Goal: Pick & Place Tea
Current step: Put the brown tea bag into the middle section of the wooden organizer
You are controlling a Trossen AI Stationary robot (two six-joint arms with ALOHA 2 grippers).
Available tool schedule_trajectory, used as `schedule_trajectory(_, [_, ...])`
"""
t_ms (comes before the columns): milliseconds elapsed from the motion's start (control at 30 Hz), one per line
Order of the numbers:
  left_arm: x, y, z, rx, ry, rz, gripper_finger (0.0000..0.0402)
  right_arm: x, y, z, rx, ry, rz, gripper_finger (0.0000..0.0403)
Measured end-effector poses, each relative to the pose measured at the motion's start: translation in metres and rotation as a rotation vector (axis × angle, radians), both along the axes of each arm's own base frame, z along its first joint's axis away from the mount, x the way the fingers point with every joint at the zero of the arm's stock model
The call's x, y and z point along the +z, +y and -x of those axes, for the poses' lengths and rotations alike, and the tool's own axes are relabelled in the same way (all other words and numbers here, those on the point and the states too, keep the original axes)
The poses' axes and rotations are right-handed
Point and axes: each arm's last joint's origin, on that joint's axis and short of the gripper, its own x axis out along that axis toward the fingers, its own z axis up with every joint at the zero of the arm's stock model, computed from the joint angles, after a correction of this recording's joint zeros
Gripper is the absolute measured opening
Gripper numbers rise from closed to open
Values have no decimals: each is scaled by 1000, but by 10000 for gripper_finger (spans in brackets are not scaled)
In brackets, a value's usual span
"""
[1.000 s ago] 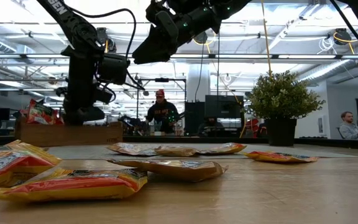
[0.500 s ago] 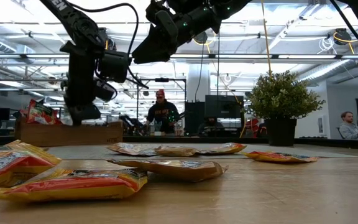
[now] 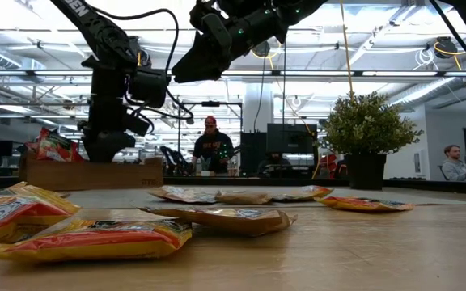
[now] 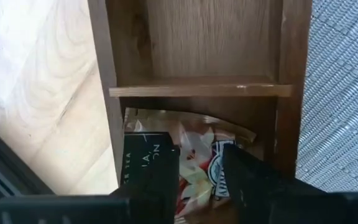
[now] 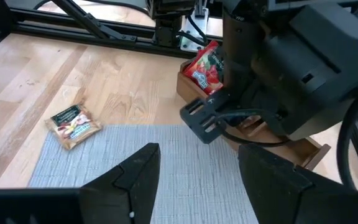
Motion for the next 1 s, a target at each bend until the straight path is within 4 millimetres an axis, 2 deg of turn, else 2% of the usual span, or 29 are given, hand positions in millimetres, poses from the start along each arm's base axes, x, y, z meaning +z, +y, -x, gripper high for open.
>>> schedule_trajectory(167, [0,3,2,-5,-27,65,110,0,0,0,1,0,2,201])
schedule_trajectory(400, [-8,11,12,53,-45,93,42,0,0,0,1,1,2,201])
schedule_trajectory(533, [-13,15,18,96,-16,29,6,0,0,0,1,1,2,201])
schedule_trajectory(1000, [-10,4,13,50,151,-270,9,0,0,0,0,-1,0,201])
